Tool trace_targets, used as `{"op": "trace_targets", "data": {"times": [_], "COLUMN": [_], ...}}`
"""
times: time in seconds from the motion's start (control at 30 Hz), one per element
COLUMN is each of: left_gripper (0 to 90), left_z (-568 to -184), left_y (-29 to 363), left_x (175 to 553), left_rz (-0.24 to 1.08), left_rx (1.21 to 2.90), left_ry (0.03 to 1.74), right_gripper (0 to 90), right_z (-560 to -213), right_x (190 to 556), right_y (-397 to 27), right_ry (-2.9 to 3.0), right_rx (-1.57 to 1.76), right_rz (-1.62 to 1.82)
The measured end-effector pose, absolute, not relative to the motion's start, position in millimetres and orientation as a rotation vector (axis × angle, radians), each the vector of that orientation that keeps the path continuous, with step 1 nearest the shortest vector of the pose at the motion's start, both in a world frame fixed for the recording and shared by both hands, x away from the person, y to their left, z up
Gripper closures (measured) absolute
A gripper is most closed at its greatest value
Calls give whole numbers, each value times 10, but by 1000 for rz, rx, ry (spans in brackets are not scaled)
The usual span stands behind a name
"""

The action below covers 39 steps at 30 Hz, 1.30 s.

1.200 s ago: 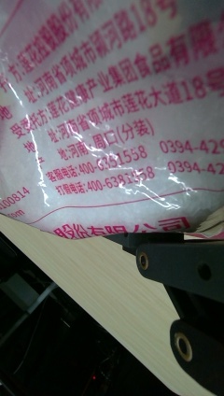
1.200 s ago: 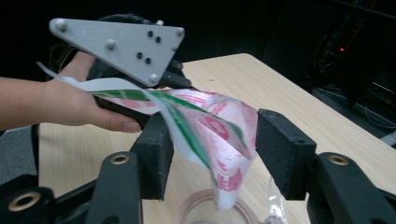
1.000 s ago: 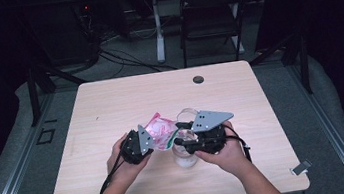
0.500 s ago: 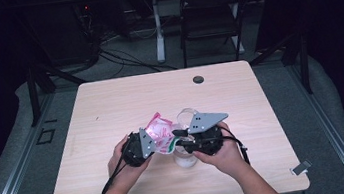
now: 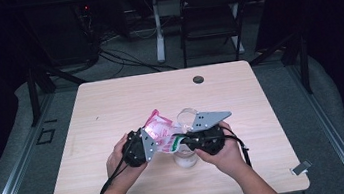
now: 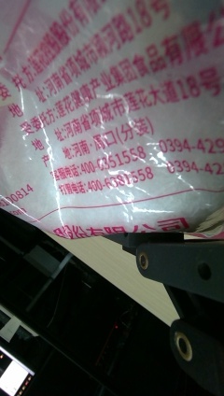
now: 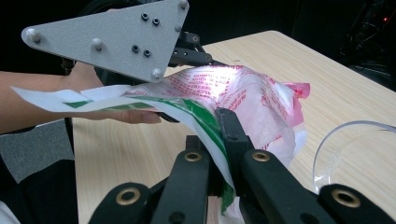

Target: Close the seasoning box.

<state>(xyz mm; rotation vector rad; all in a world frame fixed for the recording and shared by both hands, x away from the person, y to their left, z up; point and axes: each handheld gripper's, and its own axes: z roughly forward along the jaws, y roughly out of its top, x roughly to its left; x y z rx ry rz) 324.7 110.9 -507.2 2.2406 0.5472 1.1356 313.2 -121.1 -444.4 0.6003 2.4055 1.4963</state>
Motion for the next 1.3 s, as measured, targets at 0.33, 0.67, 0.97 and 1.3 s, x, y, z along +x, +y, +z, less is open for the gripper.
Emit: {"op": "trace_targets", "data": {"times": [0.33, 0.67, 0.97, 1.3], "left_gripper": [593, 593, 593, 593], "left_z": [-5025, -4973, -4941, -4912], "left_y": [1102, 1104, 1081, 1082], "left_x": [3221, 3191, 3173, 3165], "left_rz": [1221, 1344, 1413, 1465], "left_rx": [2258, 2271, 2311, 2345], "left_ry": [503, 432, 379, 324], "right_gripper": [900, 900, 900, 900], "right_z": [-4468, -4508, -4543, -4573], "right_x": [3139, 3141, 3149, 3153], "right_y": [-1235, -1243, -1270, -1265], "right_ry": [2413, 2425, 2442, 2456], "right_rx": [614, 617, 625, 630], "right_rz": [1505, 1499, 1488, 1479]}}
